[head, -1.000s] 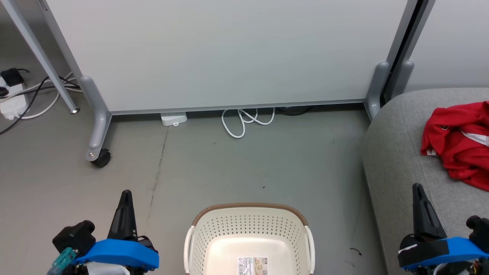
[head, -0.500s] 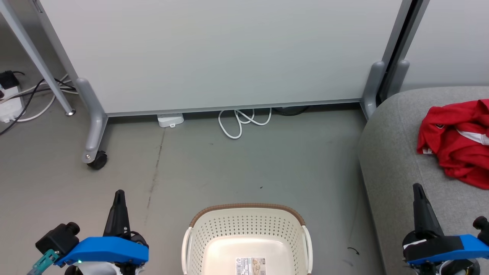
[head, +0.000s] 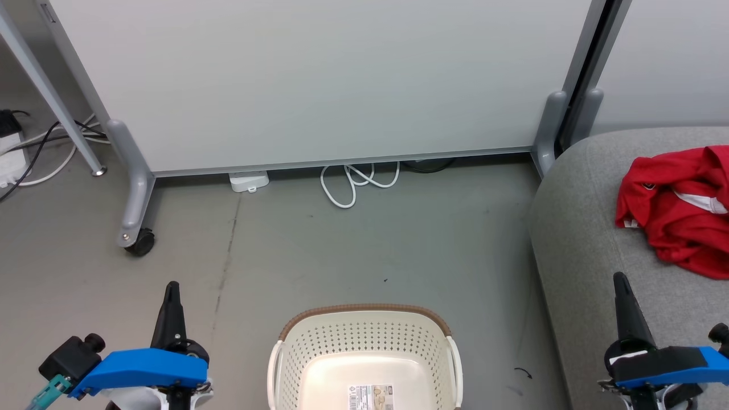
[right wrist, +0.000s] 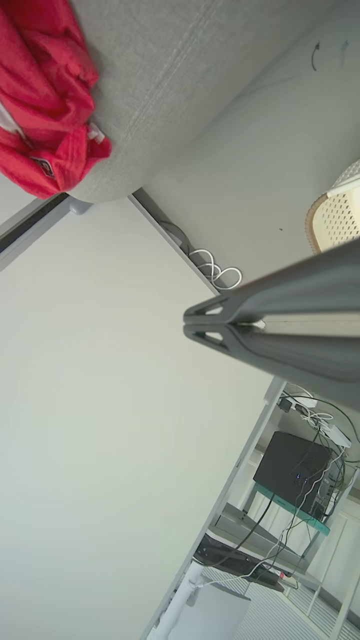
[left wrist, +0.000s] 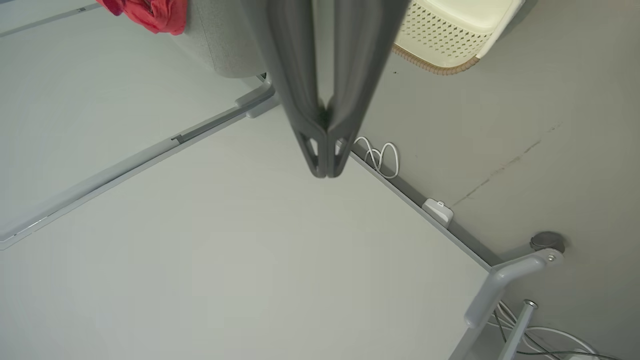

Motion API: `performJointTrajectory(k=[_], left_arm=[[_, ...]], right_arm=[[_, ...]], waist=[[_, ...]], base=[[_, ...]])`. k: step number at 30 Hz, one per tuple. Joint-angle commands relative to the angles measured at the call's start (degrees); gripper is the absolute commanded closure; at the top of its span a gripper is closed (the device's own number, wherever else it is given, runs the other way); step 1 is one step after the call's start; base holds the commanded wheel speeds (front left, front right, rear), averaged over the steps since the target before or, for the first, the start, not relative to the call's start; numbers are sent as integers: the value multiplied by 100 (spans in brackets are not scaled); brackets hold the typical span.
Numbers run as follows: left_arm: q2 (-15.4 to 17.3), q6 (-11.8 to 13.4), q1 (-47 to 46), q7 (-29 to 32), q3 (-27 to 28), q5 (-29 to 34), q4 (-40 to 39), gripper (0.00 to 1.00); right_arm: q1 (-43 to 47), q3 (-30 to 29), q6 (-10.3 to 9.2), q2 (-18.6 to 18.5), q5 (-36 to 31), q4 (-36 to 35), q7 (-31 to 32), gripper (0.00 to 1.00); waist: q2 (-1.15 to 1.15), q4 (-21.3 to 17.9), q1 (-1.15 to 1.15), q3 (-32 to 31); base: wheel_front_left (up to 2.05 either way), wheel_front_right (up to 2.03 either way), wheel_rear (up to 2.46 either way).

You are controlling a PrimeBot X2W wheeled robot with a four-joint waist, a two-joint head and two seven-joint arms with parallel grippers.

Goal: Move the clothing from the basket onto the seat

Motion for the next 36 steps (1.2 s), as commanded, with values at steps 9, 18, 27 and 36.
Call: performJointTrajectory(k=[9,18,27,36], left_arm=[[6,-46,-165,168,108,-688,-124,100],[5,-61,-175,313,178,-1263,-158,100],[3,-78,-187,453,239,-1790,-189,100],[3,-86,-199,569,289,-2280,-218,100]], right_arm=[[-188,10,2,-41,714,-24,164,100],[-215,18,3,-43,1293,-3,310,100],[-240,24,3,-45,1834,17,448,100],[-270,31,3,-47,2323,36,569,100]], waist=[[0,-44,0,-7],[0,-89,0,-15],[0,-134,0,-23],[0,-179,-1,-31]], base=[[0,0,0],[0,0,0],[0,0,0],[0,0,0]])
